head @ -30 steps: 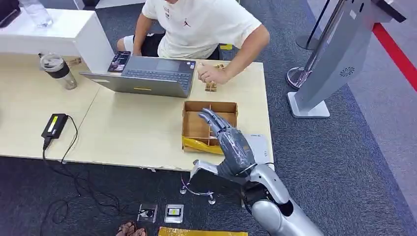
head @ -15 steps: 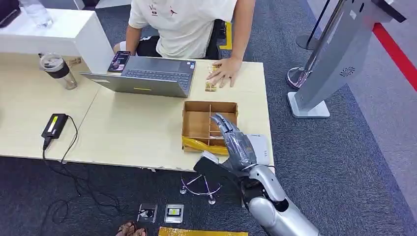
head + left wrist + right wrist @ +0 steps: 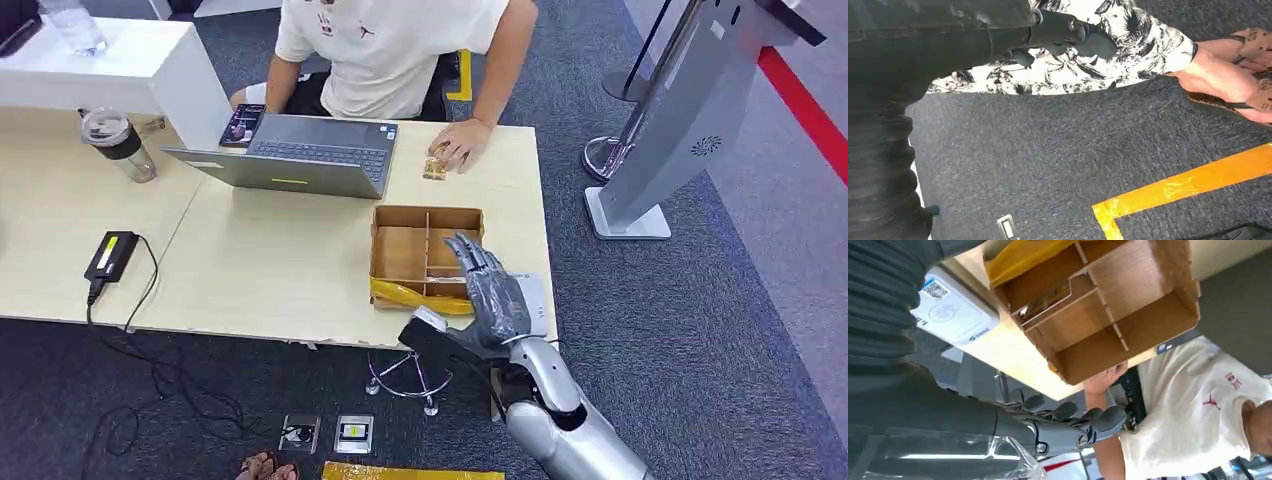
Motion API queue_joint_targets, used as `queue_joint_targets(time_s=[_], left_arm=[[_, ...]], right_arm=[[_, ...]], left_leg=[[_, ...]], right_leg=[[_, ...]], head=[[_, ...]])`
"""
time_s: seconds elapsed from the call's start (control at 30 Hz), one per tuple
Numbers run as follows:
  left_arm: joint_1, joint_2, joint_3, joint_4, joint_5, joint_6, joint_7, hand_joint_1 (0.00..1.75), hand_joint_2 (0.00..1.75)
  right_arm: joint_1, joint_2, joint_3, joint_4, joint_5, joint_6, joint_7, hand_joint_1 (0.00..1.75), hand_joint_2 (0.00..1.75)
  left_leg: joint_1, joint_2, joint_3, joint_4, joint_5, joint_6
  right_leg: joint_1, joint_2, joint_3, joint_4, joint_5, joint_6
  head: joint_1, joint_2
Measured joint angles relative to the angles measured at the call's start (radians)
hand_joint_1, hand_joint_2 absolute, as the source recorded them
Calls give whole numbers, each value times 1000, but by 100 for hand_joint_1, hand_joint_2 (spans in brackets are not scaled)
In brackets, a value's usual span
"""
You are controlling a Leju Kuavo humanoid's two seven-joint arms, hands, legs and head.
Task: Pass the card to the sensor for recognition and then transmit it.
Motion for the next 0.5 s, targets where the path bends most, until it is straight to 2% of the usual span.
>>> queue_joint_targets(time_s=[0.3, 0.5], left_arm=[[-1, 13, -3, 0, -24, -1, -50, 0, 175], [-3, 21, -5, 1, -35, -1, -67, 0, 175]], right_arm=[[-5, 1, -24, 30, 54, -45, -20, 0, 175], [-17, 2, -42, 53, 72, -43, -31, 0, 175]], left_leg=[[0, 0, 0, 0, 0, 0], [0, 0, 0, 0, 0, 0]], right_leg=[[0, 0, 0, 0, 0, 0], [0, 0, 0, 0, 0, 0]], head=[[0, 0], [0, 0]])
